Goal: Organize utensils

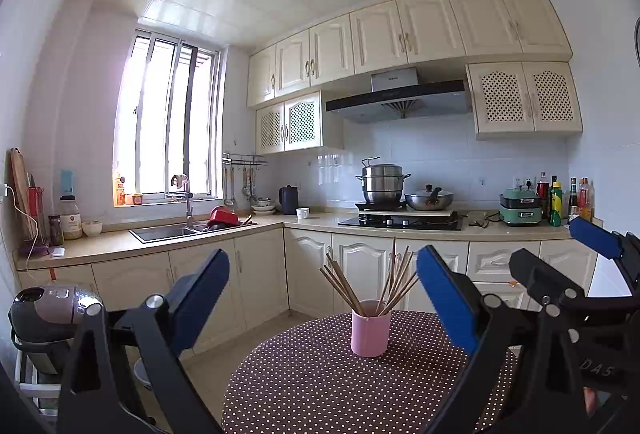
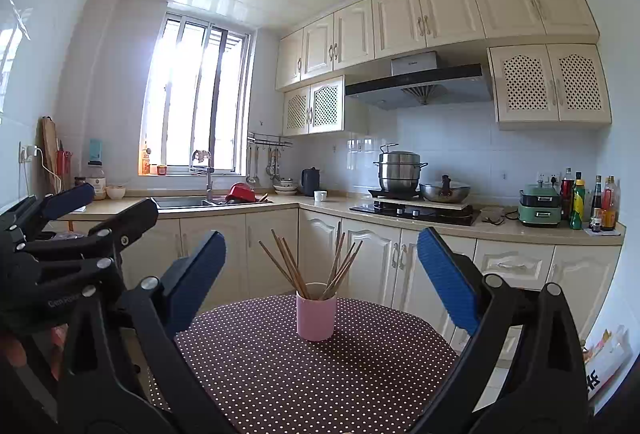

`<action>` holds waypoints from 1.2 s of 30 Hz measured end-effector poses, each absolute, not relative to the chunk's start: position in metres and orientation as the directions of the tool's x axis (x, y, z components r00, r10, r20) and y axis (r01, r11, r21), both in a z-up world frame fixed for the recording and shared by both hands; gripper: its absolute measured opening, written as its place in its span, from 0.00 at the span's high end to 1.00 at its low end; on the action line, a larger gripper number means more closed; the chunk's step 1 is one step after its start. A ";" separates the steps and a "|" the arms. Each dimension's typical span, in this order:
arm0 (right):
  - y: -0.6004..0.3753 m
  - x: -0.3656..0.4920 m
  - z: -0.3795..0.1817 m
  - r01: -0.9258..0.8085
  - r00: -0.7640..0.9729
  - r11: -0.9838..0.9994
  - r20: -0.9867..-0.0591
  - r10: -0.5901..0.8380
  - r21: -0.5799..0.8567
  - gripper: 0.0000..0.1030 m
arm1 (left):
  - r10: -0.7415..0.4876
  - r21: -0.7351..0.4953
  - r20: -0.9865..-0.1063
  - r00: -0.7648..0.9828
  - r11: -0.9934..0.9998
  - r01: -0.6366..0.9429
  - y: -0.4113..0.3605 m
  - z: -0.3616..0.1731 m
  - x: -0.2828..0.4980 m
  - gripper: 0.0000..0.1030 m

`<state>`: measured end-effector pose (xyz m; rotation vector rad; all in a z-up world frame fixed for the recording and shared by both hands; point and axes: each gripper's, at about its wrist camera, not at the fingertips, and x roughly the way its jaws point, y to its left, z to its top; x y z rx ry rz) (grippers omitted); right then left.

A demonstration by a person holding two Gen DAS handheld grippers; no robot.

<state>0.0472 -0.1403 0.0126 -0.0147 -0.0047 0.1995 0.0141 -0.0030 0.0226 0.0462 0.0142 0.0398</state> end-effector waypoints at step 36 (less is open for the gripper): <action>-0.137 0.048 0.009 -0.201 0.979 0.980 -0.010 0.201 -0.001 0.08 | 0.044 0.050 -0.017 0.999 0.998 -0.043 -0.002 0.021 0.017 0.10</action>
